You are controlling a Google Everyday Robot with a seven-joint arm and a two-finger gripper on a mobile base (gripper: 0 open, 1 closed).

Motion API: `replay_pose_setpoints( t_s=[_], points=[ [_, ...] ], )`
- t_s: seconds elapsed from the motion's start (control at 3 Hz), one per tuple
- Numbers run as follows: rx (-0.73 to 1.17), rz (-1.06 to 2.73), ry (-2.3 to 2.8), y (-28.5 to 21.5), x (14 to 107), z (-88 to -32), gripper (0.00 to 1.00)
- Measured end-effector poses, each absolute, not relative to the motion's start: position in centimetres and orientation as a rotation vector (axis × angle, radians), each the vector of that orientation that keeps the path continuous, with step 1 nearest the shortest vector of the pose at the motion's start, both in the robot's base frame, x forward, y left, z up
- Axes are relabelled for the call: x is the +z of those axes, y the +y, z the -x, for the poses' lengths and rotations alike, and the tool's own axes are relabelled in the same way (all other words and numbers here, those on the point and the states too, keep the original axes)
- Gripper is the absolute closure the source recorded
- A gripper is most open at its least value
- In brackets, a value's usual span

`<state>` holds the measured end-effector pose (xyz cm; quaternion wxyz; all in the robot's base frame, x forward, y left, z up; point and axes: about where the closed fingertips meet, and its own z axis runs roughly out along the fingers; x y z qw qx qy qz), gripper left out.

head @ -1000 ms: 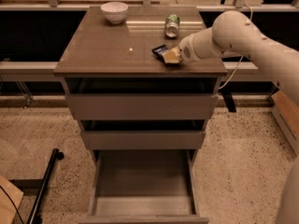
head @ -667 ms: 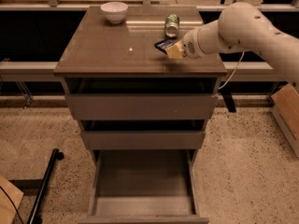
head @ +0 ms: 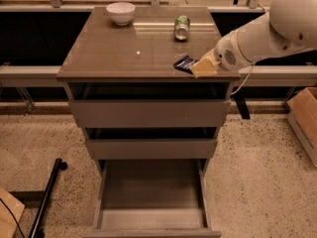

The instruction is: Place rxbar blueberry into bottom drawer

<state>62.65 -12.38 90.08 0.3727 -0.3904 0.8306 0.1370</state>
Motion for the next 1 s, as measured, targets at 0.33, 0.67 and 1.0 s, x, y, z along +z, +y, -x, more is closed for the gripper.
replay_pose_setpoints(
  t_s=[0.33, 0.67, 1.0],
  points=[
    [0.355, 1.025, 2.179, -14.8, 89.2, -56.7, 1.00],
    [0.447, 0.946, 2.235, -17.5, 84.0, -52.6, 1.00],
    [0.459, 0.937, 2.244, -18.0, 83.6, -52.0, 1.00]
  ],
)
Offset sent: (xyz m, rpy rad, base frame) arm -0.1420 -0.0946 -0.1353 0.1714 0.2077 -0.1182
